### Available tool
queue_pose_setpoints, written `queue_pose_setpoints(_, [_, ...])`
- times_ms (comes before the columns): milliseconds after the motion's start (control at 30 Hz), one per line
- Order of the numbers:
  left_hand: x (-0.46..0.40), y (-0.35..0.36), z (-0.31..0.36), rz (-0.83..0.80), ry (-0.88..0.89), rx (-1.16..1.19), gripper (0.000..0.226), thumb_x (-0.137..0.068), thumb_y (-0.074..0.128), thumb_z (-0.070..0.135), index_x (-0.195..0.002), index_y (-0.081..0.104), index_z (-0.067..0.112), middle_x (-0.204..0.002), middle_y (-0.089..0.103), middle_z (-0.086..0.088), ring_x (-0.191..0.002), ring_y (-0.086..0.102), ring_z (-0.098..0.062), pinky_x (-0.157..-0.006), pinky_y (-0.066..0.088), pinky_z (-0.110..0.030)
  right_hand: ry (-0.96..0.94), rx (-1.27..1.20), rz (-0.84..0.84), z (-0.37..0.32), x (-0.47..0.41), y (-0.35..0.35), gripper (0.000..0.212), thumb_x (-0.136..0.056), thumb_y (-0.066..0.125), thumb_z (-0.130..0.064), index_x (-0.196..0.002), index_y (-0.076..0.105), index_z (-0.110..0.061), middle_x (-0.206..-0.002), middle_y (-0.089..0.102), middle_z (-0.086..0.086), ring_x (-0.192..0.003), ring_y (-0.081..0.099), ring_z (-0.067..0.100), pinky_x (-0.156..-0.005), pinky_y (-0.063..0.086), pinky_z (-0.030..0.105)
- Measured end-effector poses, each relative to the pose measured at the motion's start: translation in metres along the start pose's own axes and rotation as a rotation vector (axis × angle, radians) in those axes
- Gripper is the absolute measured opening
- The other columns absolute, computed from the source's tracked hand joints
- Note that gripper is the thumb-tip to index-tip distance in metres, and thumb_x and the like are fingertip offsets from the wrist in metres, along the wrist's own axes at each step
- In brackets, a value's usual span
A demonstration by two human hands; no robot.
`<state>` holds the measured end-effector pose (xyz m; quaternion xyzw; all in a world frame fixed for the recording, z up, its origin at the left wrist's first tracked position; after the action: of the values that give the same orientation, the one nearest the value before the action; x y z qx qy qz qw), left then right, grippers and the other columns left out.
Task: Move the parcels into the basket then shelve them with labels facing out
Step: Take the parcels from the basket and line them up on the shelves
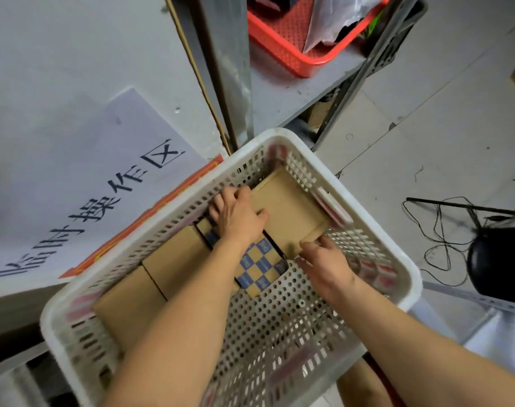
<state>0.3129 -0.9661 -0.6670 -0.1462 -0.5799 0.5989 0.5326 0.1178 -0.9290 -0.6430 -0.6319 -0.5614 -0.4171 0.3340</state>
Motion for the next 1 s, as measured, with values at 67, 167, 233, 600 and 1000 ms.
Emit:
queue_pose_setpoints(67, [0.005, 0.003, 0.004, -0.016, 0.026, -0.001, 0.059, -0.088, 0.069, 0.056, -0.136, 0.051, 0.026, -0.154, 0.040, -0.007, -0.147, 0.024, -0.033, -0.125, 0.013, -0.059, 0.010, -0.012, 0.018, 0.003, -0.003, -0.007, 0.057, -0.104, 0.059, -0.003, -0.156, 0.036, -0.008, -0.131, 0.065, 0.011, -0.118, 0.064, 0.026, -0.102, 0.051, 0.039])
queue_pose_setpoints(167, [0.017, 0.006, 0.011, -0.005, 0.067, 0.059, 0.054, -0.093, 0.069, 0.050, -0.134, 0.050, 0.022, -0.145, 0.062, -0.004, -0.160, 0.010, -0.025, -0.128, -0.005, -0.061, 0.027, -0.062, 0.025, 0.003, 0.001, -0.014, 0.056, -0.102, 0.060, 0.000, -0.154, 0.039, -0.008, -0.133, 0.062, 0.014, -0.124, 0.061, 0.030, -0.099, 0.051, 0.040])
queue_pose_setpoints(233, [0.028, 0.002, 0.015, 0.032, 0.096, 0.125, 0.049, -0.093, 0.072, 0.044, -0.131, 0.051, 0.021, -0.139, 0.067, -0.003, -0.161, 0.010, -0.021, -0.129, -0.005, -0.058, 0.046, -0.092, 0.006, 0.003, 0.009, -0.018, 0.030, -0.103, 0.058, 0.001, -0.130, 0.052, -0.010, -0.128, 0.060, 0.014, -0.120, 0.060, 0.029, -0.101, 0.051, 0.043])
queue_pose_setpoints(600, [0.132, -0.082, 0.018, 0.124, 0.132, 0.630, 0.054, -0.092, 0.080, 0.021, -0.133, 0.051, 0.038, -0.131, 0.046, 0.021, -0.132, 0.042, -0.006, -0.113, 0.038, -0.031, 0.119, -0.276, -0.270, -0.026, 0.099, -0.038, 0.048, -0.092, 0.072, -0.059, -0.130, 0.055, -0.035, -0.142, 0.049, 0.017, -0.125, 0.054, 0.047, -0.105, 0.043, 0.077])
queue_pose_setpoints(1000, [0.280, -0.192, -0.006, 0.534, 0.045, 1.042, 0.041, -0.089, 0.060, 0.070, -0.094, 0.063, 0.030, -0.102, 0.061, 0.000, -0.095, 0.058, -0.005, -0.085, 0.043, -0.014, 0.168, -0.364, -0.644, -0.058, 0.195, -0.009, 0.061, -0.096, 0.076, -0.026, -0.152, 0.051, -0.025, -0.152, 0.052, 0.026, -0.123, 0.059, 0.062, -0.106, 0.047, 0.073])
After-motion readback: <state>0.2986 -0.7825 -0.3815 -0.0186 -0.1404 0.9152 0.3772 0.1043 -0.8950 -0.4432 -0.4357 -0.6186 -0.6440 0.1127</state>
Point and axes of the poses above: each hand's wrist, its own x-axis away from the middle knuckle, its own y-axis out of the palm, z = x × y, the point moved 1 cm from there along -x, towards the middle knuckle
